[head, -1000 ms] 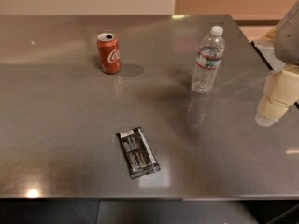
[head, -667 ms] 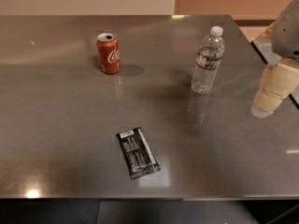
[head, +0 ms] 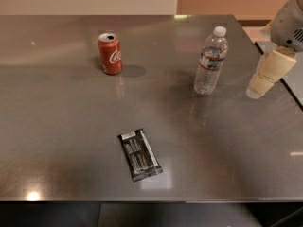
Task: Move water bottle near rxbar chocolate
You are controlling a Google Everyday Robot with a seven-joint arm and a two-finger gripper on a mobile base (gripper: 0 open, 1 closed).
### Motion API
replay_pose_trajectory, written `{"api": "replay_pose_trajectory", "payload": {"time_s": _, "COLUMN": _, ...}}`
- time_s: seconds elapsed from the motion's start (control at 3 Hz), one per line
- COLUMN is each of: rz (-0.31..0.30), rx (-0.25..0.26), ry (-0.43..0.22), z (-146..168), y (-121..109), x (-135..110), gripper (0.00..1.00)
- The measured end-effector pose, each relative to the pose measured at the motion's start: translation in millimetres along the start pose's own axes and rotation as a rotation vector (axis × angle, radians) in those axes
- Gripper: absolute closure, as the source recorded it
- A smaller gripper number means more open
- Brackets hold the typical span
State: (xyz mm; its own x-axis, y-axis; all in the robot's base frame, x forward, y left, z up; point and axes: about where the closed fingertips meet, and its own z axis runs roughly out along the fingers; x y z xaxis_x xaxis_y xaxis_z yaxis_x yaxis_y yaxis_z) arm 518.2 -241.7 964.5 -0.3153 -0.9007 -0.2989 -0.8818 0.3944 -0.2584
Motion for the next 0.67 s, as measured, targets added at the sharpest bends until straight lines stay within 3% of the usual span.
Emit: {"api": "replay_pose_trajectory", "payload": {"time_s": 0.67, "rz": 0.132, "rx": -0.002, "ry": -0.113, "z": 28, "y": -45, "x": -3, "gripper": 0.0}}
